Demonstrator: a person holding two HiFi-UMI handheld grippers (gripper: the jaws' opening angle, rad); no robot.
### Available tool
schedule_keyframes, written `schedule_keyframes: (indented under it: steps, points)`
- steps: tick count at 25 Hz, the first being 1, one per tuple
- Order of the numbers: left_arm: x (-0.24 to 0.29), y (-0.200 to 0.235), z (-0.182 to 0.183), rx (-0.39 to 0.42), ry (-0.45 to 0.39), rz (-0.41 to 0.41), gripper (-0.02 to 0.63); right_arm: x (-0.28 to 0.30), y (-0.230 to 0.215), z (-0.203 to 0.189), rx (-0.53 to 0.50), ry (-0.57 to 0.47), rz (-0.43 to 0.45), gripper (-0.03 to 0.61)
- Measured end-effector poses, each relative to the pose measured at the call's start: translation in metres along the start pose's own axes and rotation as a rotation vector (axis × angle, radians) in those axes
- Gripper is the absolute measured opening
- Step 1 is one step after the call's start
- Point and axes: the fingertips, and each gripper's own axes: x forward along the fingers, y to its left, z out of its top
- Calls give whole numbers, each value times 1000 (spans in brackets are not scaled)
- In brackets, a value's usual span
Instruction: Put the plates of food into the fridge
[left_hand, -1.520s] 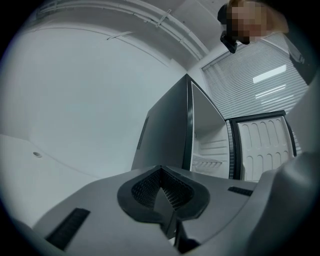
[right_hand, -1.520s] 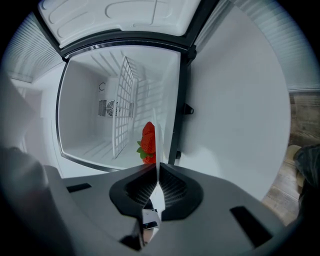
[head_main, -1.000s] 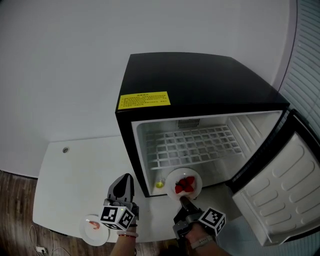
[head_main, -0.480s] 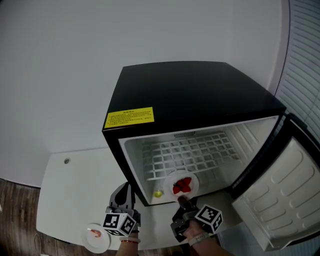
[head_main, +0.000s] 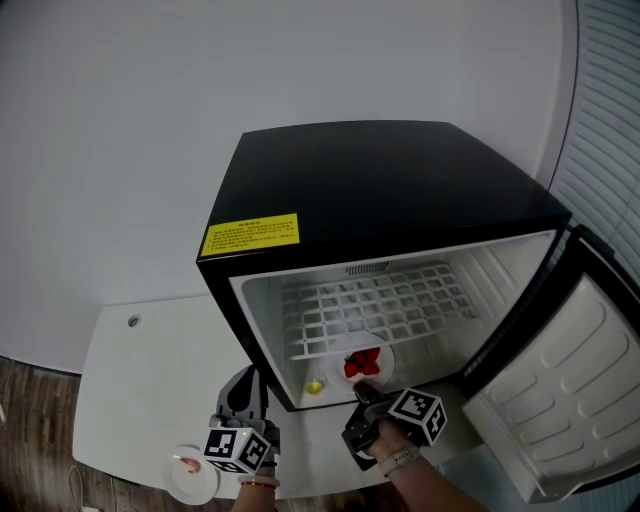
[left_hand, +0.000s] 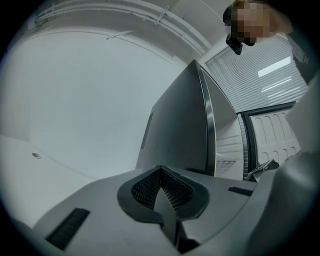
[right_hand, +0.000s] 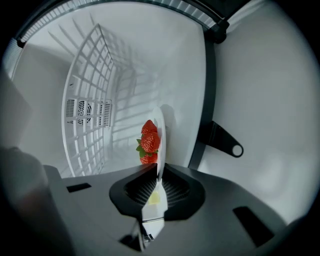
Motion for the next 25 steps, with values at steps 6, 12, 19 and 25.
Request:
schedule_keyframes:
  steps: [6,12,19,25]
  points:
    - [0,-1,4,-2,-8,-4,6,2,4,-2,-4,46,16,23]
    - [-1,-2,5,-7,-9,-7,6,1,11,-5,28,84,35,132]
    - [-3,-1,6,-15,-13,-8,6,-1,18,-7,-23,108,-3,241]
    - [-4,-1,7,-22,-22,-13,6,-3,20,-11,-93,137,-56,301]
